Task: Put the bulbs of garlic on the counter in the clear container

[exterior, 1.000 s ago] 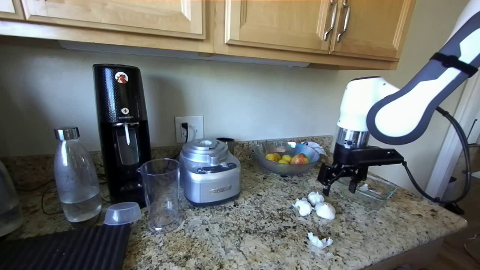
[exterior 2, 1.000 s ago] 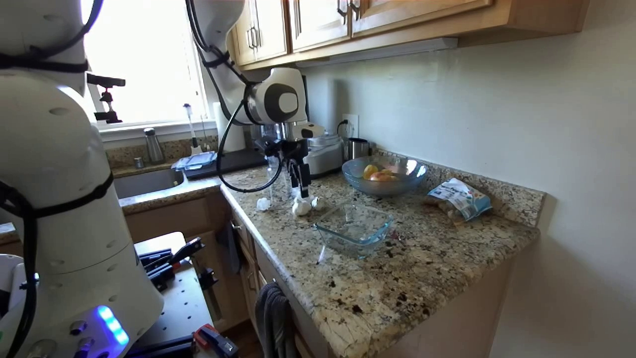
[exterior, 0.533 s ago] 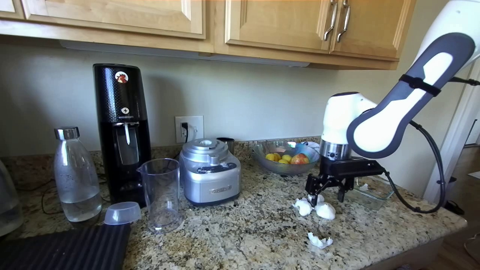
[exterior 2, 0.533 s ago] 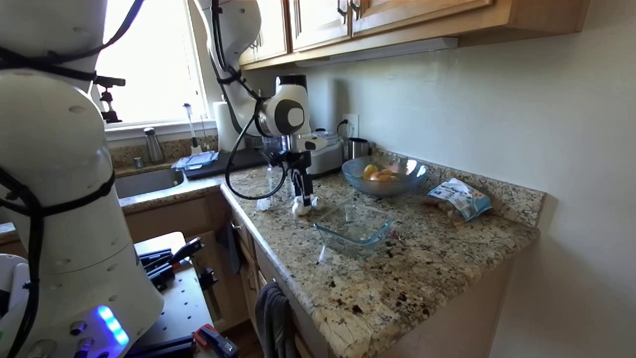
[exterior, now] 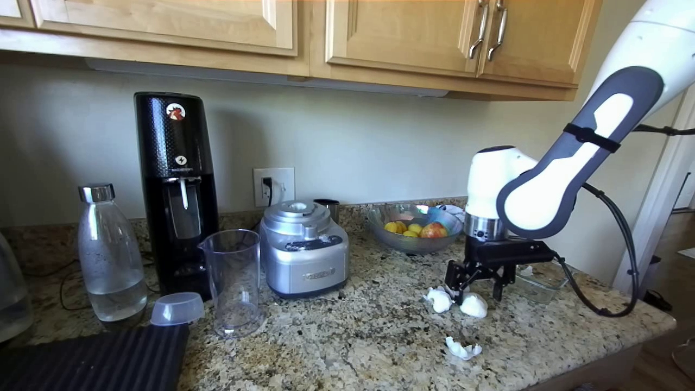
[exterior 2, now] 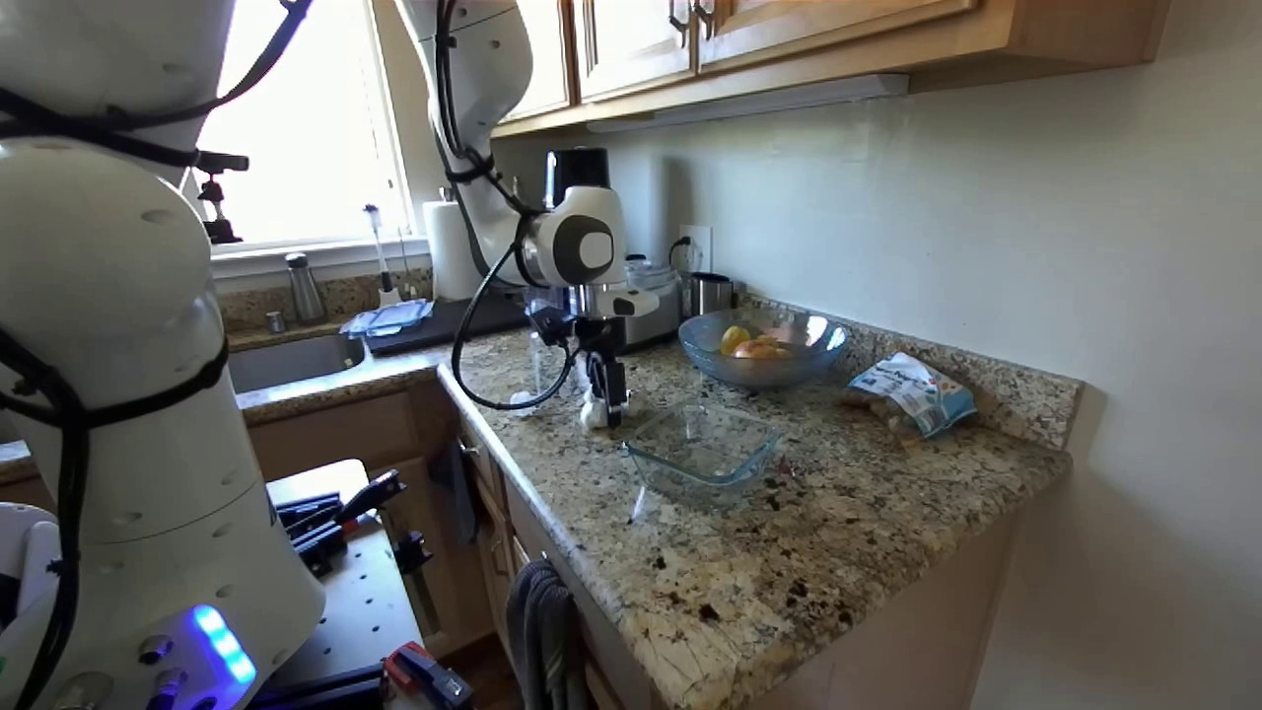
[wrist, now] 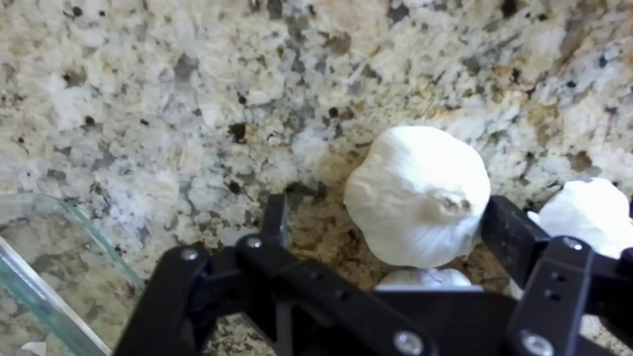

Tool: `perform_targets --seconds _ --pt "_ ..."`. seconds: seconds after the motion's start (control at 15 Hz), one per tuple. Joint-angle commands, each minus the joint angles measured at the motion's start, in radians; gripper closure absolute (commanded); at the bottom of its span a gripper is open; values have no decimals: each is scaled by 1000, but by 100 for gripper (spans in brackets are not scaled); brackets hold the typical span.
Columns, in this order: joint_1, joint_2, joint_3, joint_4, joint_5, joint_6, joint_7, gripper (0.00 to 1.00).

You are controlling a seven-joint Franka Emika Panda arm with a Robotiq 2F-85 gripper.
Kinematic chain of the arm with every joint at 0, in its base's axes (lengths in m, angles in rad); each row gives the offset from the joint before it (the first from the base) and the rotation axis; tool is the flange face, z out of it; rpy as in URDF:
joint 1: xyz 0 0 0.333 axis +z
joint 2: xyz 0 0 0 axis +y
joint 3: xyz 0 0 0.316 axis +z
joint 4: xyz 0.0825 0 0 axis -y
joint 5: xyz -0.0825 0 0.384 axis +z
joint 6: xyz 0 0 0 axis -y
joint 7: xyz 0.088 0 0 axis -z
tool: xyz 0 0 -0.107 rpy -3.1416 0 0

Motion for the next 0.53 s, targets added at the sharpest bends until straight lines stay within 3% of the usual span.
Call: perform_targets --seconds 0.0,0.47 --pt "6 -9 -3 -19 48 17 -11 0" --pt "-8 -10 22 -38 122 42 -53 1"
